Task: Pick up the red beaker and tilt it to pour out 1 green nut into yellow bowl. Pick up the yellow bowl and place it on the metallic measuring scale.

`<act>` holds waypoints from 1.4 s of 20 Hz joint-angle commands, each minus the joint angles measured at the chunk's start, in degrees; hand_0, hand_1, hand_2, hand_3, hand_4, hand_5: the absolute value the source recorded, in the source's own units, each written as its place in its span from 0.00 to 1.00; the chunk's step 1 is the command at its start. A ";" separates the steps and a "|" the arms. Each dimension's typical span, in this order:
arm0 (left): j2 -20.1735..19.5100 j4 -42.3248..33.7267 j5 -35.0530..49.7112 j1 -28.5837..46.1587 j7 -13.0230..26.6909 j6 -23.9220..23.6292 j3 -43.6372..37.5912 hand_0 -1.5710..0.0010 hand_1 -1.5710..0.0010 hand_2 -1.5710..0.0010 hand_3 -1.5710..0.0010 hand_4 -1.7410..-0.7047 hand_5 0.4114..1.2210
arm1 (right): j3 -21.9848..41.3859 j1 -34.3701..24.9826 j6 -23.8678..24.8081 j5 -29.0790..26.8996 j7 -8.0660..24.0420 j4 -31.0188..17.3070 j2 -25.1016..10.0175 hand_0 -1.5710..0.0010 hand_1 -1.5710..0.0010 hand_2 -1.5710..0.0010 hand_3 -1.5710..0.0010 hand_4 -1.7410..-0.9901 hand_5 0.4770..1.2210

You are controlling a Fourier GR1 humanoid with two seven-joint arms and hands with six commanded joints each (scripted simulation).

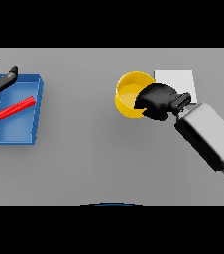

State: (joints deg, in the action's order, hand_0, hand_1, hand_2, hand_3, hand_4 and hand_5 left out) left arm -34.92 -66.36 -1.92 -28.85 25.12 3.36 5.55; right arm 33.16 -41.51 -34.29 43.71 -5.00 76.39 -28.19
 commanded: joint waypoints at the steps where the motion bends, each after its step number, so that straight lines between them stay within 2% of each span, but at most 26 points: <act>1: -0.37 -0.41 0.44 0.25 -0.24 0.39 -0.28 1.00 1.00 1.00 1.00 0.90 0.37 | -0.57 -0.11 0.72 0.29 0.56 -0.56 -0.62 0.02 0.00 0.05 0.24 0.00 1.00; 5: -0.16 -1.17 0.83 1.26 0.92 -0.07 -0.45 1.00 1.00 1.00 1.00 0.87 0.40 | -3.46 -1.70 5.22 0.44 -1.02 -3.98 -3.12 0.01 0.00 0.03 0.26 0.00 1.00; 12: -0.59 -3.64 1.30 1.74 3.90 -0.06 -0.37 1.00 1.00 1.00 1.00 0.86 0.43 | -6.25 -4.94 12.36 1.87 -2.88 -17.04 -4.44 0.00 0.00 0.01 0.27 0.00 1.00; 14: -0.88 -4.42 1.84 1.95 4.27 -0.16 -0.87 1.00 1.00 1.00 1.00 0.85 0.43 | -6.71 -5.97 14.12 2.26 -2.36 -21.40 -3.65 0.00 0.00 0.02 0.26 0.00 1.00; 15: -1.03 -4.70 1.72 2.00 4.98 0.06 -0.61 1.00 1.00 1.00 1.00 0.85 0.44 | -6.97 -5.40 14.85 1.98 -3.15 -22.16 -3.84 0.00 0.00 0.02 0.26 0.00 1.00; 17: -1.46 -5.03 1.93 2.12 5.80 0.05 -0.97 1.00 1.00 1.00 1.00 0.85 0.45 | -7.61 -6.66 16.24 2.12 -4.32 -26.69 -3.54 0.00 0.00 0.05 0.25 0.00 1.00; 20: 0.11 -4.14 0.89 1.35 6.06 -0.82 0.21 1.00 1.00 1.00 1.00 0.85 0.48 | -7.60 -6.85 18.45 2.49 -5.71 -30.73 -2.65 0.00 0.00 0.09 0.18 0.00 1.00; 21: -0.17 -4.64 0.74 1.93 5.39 -0.71 0.32 1.00 1.00 1.00 1.00 0.85 0.48 | -7.73 -7.25 18.72 2.53 -5.21 -32.24 -2.07 0.00 0.00 0.10 0.16 0.00 1.00; 23: -0.13 -3.58 0.64 1.08 5.81 -0.49 0.28 1.00 1.00 1.00 1.00 0.85 0.49 | -8.21 -7.84 18.97 2.21 -4.85 -34.37 -1.34 0.00 0.00 0.12 0.13 0.00 1.00; 25: -0.21 -3.60 0.49 1.47 5.78 -0.77 0.20 1.00 1.00 1.00 1.00 0.86 0.49 | -8.15 -7.91 19.92 2.44 -5.83 -36.77 -0.90 0.00 0.00 0.12 0.12 0.00 1.00; 28: -0.15 -2.94 0.33 0.70 6.15 -0.46 0.38 1.00 1.00 1.00 1.00 0.86 0.47 | -7.83 -7.82 20.15 2.55 -5.80 -38.13 -0.27 0.00 0.00 0.12 0.10 0.00 1.00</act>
State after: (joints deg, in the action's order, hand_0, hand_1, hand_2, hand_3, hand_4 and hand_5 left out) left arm -35.07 -69.30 -1.60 -28.15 31.36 2.88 5.93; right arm 25.35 -49.29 -14.17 46.24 -10.80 38.25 -28.44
